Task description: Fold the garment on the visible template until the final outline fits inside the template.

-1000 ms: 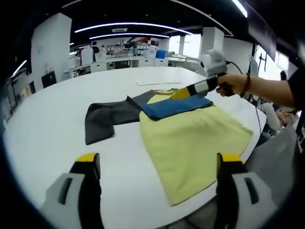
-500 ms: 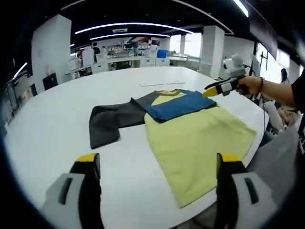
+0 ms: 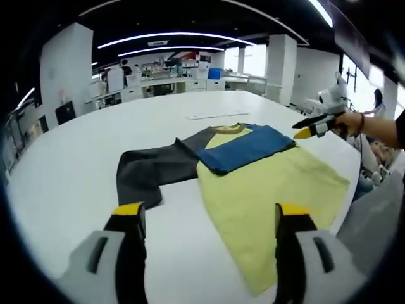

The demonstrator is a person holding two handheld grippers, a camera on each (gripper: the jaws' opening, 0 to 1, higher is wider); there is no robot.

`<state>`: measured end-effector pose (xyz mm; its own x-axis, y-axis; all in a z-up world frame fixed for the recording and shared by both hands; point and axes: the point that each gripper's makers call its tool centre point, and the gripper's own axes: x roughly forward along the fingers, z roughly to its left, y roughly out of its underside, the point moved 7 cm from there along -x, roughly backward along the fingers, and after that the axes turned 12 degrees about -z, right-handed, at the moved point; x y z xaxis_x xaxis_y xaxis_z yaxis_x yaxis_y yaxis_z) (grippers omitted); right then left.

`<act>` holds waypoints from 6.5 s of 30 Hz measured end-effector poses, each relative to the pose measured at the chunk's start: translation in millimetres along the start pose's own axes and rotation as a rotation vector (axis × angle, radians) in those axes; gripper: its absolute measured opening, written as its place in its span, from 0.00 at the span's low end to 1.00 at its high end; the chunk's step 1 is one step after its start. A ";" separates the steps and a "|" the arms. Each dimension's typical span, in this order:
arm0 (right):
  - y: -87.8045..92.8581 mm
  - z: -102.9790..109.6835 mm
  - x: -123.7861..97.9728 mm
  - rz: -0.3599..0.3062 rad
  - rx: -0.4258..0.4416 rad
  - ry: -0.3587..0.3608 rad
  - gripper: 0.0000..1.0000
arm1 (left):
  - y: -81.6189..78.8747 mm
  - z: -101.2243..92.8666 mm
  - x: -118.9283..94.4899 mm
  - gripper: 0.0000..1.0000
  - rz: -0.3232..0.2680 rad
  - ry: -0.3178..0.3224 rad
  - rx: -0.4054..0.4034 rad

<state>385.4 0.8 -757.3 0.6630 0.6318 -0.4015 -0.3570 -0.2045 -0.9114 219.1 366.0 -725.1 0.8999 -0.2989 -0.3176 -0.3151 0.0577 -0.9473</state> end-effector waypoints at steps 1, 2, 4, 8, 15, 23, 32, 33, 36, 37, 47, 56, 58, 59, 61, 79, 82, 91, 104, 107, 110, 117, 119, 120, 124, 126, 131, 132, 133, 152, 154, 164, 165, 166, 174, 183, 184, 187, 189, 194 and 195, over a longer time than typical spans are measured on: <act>1.0 -1.1 -1.3 0.002 -0.004 0.005 0.63 | -0.4 0.5 2.9 0.75 -0.004 0.003 -0.001; 2.2 -3.2 -3.0 0.004 -0.017 0.013 0.60 | -0.6 1.5 7.7 0.73 -0.008 0.005 -0.001; 4.2 -3.1 -5.8 0.005 -0.034 0.019 0.52 | -1.3 0.8 14.3 0.69 -0.009 0.007 0.003; 8.8 -12.7 -10.4 0.018 -0.086 0.046 0.41 | -0.3 2.4 30.0 0.56 -0.002 0.008 -0.007; 20.1 -17.0 -12.4 0.026 -0.101 0.059 0.29 | 4.2 6.4 56.6 0.43 -0.017 0.004 -0.072; 30.5 -18.5 -10.4 0.043 -0.144 0.060 0.17 | 18.5 19.7 84.6 0.30 0.029 -0.020 -0.108; 35.2 -21.0 -5.8 0.061 -0.227 0.067 0.08 | 29.8 20.0 110.4 0.20 0.069 -0.018 -0.119; 34.2 -20.9 -5.0 0.059 -0.238 0.073 0.06 | 30.9 20.3 112.0 0.20 0.072 -0.018 -0.119; 32.1 -18.8 -2.0 0.062 -0.284 0.065 0.06 | 32.4 19.4 115.8 0.15 0.083 -0.016 -0.118; 32.7 -19.1 -1.2 0.067 -0.303 0.065 0.07 | 32.9 19.1 116.7 0.12 0.083 -0.014 -0.113; 35.0 -18.6 2.3 0.082 -0.328 0.065 0.00 | 37.7 22.4 124.1 0.03 0.104 -0.026 -0.119; 36.0 -23.0 -0.2 0.094 -0.323 0.079 0.00 | 36.0 21.7 124.3 0.00 0.106 -0.029 -0.107; 37.2 -25.2 -1.8 0.102 -0.312 0.086 0.00 | 36.6 24.3 124.0 0.00 0.108 -0.034 -0.103; 38.0 -26.5 -2.6 0.106 -0.307 0.088 0.00 | 36.8 25.1 123.9 0.00 0.108 -0.037 -0.105; 38.7 -28.2 -3.0 0.108 -0.298 0.090 0.00 | 36.7 24.7 124.3 0.00 0.109 -0.041 -0.116; 43.4 -33.8 -5.5 0.142 -0.270 0.099 0.00 | 36.6 26.3 123.4 0.00 0.122 -0.054 -0.123; 42.6 -32.3 -5.3 0.123 -0.230 0.082 0.00 | 35.7 25.3 122.4 0.00 0.113 -0.048 -0.097; 31.2 -25.6 -9.8 0.034 0.061 0.094 0.43 | 18.8 32.4 104.6 0.27 0.038 -0.076 -0.005; 20.3 -12.3 -26.4 0.007 0.140 0.078 0.84 | 17.9 58.2 68.5 0.57 0.004 -0.211 -0.023; 15.9 -11.3 -32.4 -0.005 0.152 0.079 0.91 | 20.4 64.1 60.2 0.61 -0.004 -0.250 -0.051; 11.7 -9.6 -39.0 -0.024 0.152 0.079 0.96 | 22.6 72.4 53.5 0.63 -0.001 -0.283 -0.062; 3.8 -2.3 -56.3 -0.036 0.125 0.086 0.99 | 29.9 89.8 43.6 0.64 0.012 -0.349 -0.091; 3.3 -1.3 -59.5 -0.034 0.119 0.093 0.99 | 33.3 95.5 41.4 0.62 0.023 -0.373 -0.101; 2.9 -0.8 -61.1 -0.035 0.117 0.098 0.99 | 34.5 96.9 40.4 0.62 0.026 -0.383 -0.107; 1.7 1.1 -67.8 -0.041 0.104 0.110 0.99 | 44.0 105.1 38.4 0.55 0.048 -0.433 -0.132; 2.4 2.8 -70.8 -0.041 0.102 0.107 0.99 | 46.3 110.5 39.2 0.51 0.055 -0.443 -0.131; 4.2 5.9 -79.7 -0.032 0.078 0.102 0.99 | 53.0 117.9 39.0 0.41 0.063 -0.469 -0.147; 4.8 6.2 -81.7 -0.031 0.077 0.104 0.99 | 54.8 120.8 39.3 0.39 0.064 -0.473 -0.153; 5.4 6.3 -83.1 -0.031 0.077 0.105 0.99 | 55.9 121.8 39.5 0.37 0.066 -0.477 -0.170; 13.0 9.5 -93.8 -0.022 0.077 0.134 0.99 | 60.7 125.1 41.6 0.18 0.079 -0.560 -0.209; 13.4 9.2 -93.8 -0.022 0.079 0.133 0.99 | 60.6 129.2 41.9 0.18 0.076 -0.572 -0.241; 14.9 8.5 -95.3 -0.019 0.078 0.144 0.98 | 58.0 126.9 40.3 0.00 0.075 -0.580 -0.312; 14.9 8.5 -95.3 -0.020 0.078 0.145 0.98 | 57.9 126.6 40.4 0.00 0.076 -0.579 -0.310; 14.8 8.5 -95.2 -0.021 0.079 0.145 0.97 | 57.1 124.8 39.6 0.00 0.079 -0.573 -0.298; 10.2 11.5 -93.6 -0.034 0.074 0.139 0.97 | 49.0 120.7 25.7 0.00 0.064 -0.566 -0.256; 3.3 17.3 -93.1 -0.046 0.063 0.117 0.98 | 32.7 150.7 5.6 0.00 0.043 -0.572 -0.173; 2.3 17.9 -93.4 -0.048 0.060 0.112 0.98 | 30.1 154.1 3.8 0.00 0.043 -0.574 -0.165; -0.1 20.2 -94.2 -0.049 0.050 0.096 0.99 | 25.1 171.5 0.4 0.00 0.047 -0.580 -0.140; -0.9 20.8 -95.0 -0.045 0.047 0.088 0.99 | 22.4 176.6 0.7 0.00 0.059 -0.587 -0.123; -3.4 21.3 -97.3 -0.038 0.035 0.087 0.99 | 16.5 189.9 0.4 0.00 0.078 -0.596 -0.090; -4.0 21.0 -97.8 -0.040 0.036 0.087 0.99 | 16.1 193.3 0.3 0.00 0.083 -0.597 -0.089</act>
<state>308.2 -44.5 -712.4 0.7316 0.5709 -0.3725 -0.3516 -0.1522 -0.9237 272.5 550.9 -748.6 0.8767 0.2905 -0.3835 -0.3923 -0.0297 -0.9194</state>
